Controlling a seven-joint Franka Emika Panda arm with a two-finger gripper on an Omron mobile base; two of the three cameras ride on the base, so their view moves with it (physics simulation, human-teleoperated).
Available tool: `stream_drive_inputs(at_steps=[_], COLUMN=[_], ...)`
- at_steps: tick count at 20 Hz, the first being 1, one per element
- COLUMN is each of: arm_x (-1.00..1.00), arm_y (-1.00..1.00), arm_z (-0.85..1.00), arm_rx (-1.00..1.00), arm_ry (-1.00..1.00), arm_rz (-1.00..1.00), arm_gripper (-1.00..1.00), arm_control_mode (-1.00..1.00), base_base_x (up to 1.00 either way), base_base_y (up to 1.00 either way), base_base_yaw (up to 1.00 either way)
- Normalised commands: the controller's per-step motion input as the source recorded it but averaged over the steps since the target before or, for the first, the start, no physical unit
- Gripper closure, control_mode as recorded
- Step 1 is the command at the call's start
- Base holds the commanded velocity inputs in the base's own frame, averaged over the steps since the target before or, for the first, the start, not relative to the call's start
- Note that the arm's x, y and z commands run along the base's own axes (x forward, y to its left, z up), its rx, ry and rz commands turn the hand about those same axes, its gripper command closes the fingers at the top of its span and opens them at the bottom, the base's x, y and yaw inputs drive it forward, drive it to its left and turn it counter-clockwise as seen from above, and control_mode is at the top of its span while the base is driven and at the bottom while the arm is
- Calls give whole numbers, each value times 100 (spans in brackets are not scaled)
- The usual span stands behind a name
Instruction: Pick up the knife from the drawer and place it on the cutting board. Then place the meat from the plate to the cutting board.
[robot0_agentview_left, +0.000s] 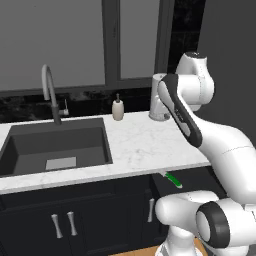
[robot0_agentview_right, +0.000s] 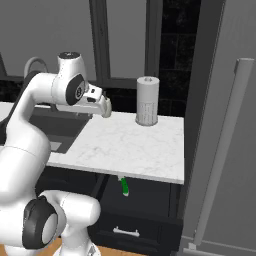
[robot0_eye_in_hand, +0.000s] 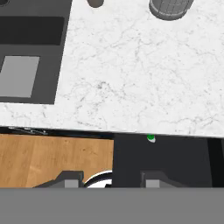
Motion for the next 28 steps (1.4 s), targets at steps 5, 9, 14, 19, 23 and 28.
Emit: stream_drive_inputs(at_steps=[5,9,14,19,23,28], arm_x=[-38,-61,-51,-18,-20,-10], arm_y=[-14,-20,-23,-6,-12,-15], arm_z=[0,0,-15,-41,-33,-49], arm_rx=[2,4,2,0,0,0], arm_ry=[-4,0,2,21,15,19], arm_rz=[-2,-2,-3,-1,-1,-6], arm_gripper=[-100,-100,-100,-100,-100,-100], arm_control_mode=[-100,-100,-100,-100,-100,-100], base_base_x=[0,0,0,0,0,0], base_base_y=[0,0,0,0,0,0], base_base_yaw=[0,0,0,0,0,0])
